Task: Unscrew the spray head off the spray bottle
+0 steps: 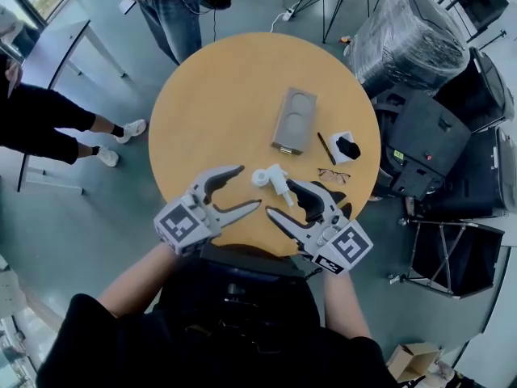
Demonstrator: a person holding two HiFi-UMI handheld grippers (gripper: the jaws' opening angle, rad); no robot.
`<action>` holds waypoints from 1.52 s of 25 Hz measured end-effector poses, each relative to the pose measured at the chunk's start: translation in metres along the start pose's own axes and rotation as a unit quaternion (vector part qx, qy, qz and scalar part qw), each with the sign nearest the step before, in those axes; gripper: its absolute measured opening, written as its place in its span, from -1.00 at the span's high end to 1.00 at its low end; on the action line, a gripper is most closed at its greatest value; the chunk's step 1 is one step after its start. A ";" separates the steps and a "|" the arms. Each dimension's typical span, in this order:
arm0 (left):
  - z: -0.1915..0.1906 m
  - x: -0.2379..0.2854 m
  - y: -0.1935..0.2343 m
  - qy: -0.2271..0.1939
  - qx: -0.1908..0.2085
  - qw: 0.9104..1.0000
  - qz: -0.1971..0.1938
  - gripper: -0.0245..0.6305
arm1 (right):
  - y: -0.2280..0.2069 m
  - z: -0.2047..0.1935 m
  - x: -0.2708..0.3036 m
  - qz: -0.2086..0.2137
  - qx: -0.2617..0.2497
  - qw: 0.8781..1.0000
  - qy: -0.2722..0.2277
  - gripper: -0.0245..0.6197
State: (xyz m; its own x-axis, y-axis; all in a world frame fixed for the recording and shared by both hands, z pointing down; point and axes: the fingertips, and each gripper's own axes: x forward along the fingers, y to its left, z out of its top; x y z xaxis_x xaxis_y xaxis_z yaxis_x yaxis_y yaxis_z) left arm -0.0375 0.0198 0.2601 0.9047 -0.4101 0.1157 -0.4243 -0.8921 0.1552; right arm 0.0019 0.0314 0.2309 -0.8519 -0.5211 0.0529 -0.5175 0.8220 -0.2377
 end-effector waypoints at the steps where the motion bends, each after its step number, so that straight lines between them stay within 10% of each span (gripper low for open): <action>1: 0.008 -0.002 -0.001 -0.006 -0.002 1.000 0.001 -0.09 | 0.003 0.010 -0.001 0.004 -0.005 1.000 -0.008 0.00; 7: 0.052 -0.010 -0.017 -0.025 0.003 1.000 -0.011 -0.02 | 0.022 0.060 -0.012 0.024 -0.045 0.997 -0.056 0.22; 8: 0.055 -0.011 -0.023 -0.026 0.009 0.999 -0.023 0.35 | 0.024 0.064 -0.013 0.025 -0.053 0.997 -0.057 0.24; 14: 0.065 -0.014 -0.027 -0.025 0.064 0.998 -0.005 0.91 | 0.034 0.057 -0.019 0.052 -0.075 0.995 -0.033 0.86; 38: 0.062 -0.022 -0.047 -0.023 0.057 0.998 -0.002 0.90 | 0.041 0.057 -0.022 0.050 -0.077 0.995 -0.043 0.87</action>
State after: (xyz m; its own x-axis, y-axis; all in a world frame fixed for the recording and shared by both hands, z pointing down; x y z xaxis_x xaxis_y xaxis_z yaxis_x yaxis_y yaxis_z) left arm -0.0351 0.0595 0.1889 0.9080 -0.4132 0.0697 -0.4166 -0.9081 0.0426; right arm 0.0041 0.0638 0.1645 -0.8928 -0.4478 -0.0490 -0.4429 0.8925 -0.0859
